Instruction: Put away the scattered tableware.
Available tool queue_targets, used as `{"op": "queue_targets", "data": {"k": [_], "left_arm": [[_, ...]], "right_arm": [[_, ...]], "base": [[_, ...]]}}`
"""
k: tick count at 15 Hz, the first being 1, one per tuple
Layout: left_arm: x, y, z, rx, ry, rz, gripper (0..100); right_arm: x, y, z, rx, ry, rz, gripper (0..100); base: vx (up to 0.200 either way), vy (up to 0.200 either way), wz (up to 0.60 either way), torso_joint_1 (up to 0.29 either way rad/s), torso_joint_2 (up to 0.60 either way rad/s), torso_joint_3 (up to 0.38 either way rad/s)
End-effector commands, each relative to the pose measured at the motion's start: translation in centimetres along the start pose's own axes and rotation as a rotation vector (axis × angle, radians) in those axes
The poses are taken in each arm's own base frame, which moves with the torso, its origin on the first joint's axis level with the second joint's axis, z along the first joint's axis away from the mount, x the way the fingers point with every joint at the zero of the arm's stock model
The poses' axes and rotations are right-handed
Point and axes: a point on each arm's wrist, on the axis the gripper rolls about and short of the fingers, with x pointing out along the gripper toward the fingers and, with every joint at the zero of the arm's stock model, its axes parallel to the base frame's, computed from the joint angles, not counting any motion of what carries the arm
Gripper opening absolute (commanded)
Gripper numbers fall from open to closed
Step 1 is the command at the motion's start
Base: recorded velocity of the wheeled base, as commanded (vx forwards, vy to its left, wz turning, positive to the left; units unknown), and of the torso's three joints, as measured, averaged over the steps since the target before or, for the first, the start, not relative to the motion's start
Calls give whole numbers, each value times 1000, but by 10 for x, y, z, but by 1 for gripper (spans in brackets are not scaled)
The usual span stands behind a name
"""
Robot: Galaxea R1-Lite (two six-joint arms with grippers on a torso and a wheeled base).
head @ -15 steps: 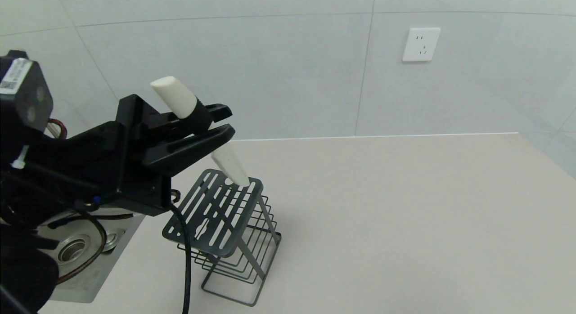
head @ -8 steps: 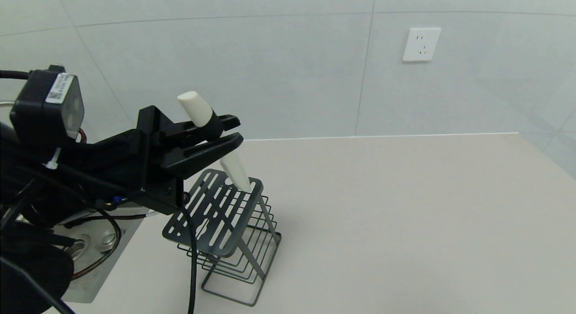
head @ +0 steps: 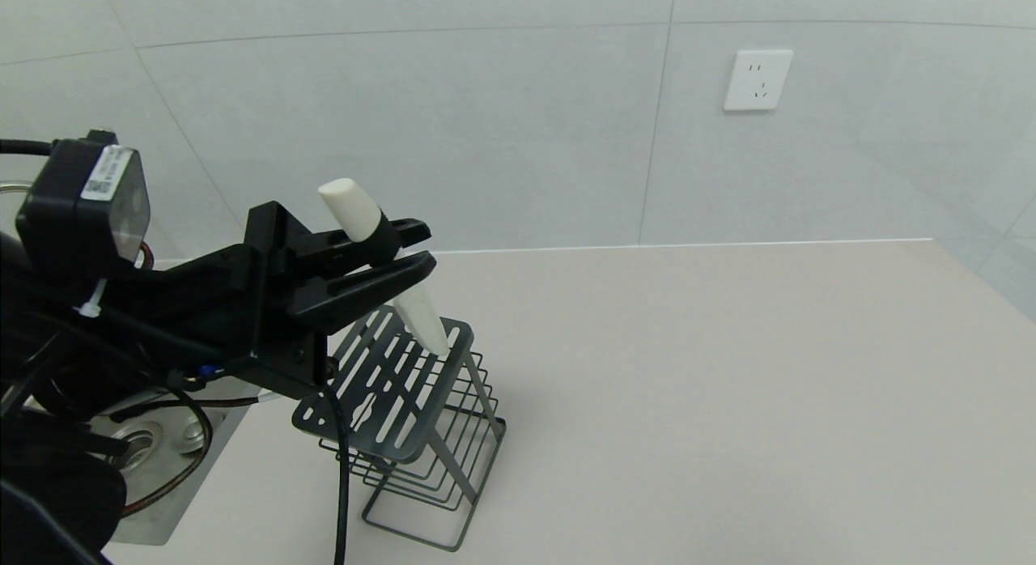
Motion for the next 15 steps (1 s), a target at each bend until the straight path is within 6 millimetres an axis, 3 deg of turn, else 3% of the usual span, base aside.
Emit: {"op": "queue_targets", "data": {"k": [1, 13, 15], "left_arm": [[-1, 0, -2, -8, 6, 2, 0], [-6, -7, -20, -72, 53, 7, 0], [-5, -4, -33, -76, 75, 11, 0]], "right_arm": [[0, 0, 0, 0, 1, 0, 0], [0, 0, 0, -2, 3, 1, 0], [0, 0, 0, -3, 3, 1, 0]], "base": [[0, 0, 0, 0, 0, 0], [0, 0, 0, 0, 0, 0], [0, 0, 0, 0, 0, 0]]}}
